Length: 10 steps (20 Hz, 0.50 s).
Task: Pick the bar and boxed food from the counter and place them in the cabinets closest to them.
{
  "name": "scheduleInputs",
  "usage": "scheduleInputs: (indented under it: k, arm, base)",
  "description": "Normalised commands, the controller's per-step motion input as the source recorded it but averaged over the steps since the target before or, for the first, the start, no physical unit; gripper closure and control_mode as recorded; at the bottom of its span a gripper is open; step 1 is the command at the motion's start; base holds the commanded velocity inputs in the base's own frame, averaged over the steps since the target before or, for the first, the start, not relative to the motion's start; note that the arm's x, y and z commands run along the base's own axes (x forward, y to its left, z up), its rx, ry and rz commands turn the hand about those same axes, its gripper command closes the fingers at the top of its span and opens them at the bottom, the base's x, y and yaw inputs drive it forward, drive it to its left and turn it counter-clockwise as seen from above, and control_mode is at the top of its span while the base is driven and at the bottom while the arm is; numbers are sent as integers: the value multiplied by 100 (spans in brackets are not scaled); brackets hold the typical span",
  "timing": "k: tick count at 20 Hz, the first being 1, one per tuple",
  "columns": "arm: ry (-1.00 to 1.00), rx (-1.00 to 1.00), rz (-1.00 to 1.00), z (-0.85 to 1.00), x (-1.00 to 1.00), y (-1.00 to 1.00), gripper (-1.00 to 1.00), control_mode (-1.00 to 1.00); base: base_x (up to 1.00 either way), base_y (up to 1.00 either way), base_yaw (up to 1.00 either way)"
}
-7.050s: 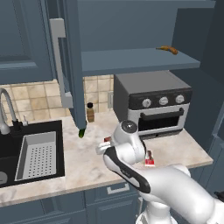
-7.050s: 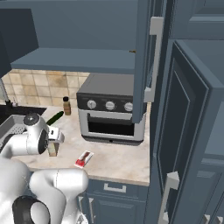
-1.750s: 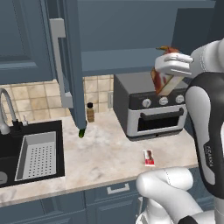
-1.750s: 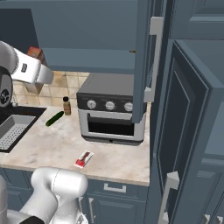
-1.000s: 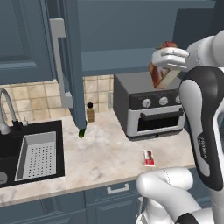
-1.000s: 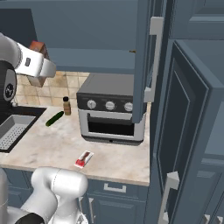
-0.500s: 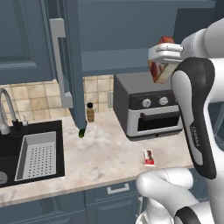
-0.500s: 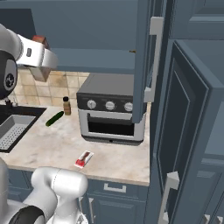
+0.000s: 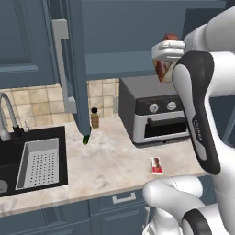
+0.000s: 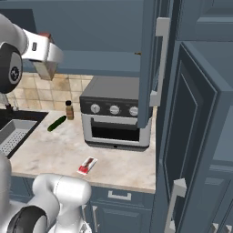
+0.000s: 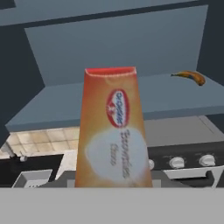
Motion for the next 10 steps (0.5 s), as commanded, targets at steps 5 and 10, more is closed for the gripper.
scheduleInputs:
  k: [5, 10]
  arm:
    - [0, -3, 0, 0, 33, 0, 100, -100]
    - [0, -1, 0, 0, 43, 0, 100, -100]
  base:
    - [0, 0, 0]
    - [0, 0, 0]
